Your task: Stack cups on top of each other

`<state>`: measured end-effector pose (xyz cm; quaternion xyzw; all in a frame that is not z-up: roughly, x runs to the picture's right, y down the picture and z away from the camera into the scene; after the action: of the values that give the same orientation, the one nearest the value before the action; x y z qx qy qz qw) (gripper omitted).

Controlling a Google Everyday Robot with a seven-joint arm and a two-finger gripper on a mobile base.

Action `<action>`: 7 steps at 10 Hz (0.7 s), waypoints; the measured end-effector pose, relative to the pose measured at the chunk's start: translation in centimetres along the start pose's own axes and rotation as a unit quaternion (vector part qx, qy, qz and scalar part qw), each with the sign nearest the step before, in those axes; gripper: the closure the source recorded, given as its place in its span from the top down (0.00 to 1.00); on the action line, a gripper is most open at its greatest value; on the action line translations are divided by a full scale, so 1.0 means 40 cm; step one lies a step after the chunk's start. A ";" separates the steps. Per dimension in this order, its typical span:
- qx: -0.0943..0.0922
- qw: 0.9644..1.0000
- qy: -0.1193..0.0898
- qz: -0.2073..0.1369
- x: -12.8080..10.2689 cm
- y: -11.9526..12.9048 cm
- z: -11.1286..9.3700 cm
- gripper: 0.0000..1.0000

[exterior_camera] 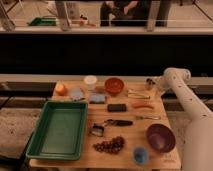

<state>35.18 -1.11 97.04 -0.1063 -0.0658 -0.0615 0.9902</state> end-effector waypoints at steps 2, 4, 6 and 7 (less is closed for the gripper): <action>-0.001 1.000 -0.002 -0.001 0.002 -0.007 0.011 0.80; -0.005 1.000 -0.005 -0.002 0.000 -0.009 0.021 0.80; -0.011 1.000 -0.007 -0.002 0.001 -0.008 0.036 0.80; -0.013 1.000 -0.008 -0.001 0.002 -0.008 0.042 0.80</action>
<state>35.04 -1.07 98.76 -0.1193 -0.0731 -0.0627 0.9882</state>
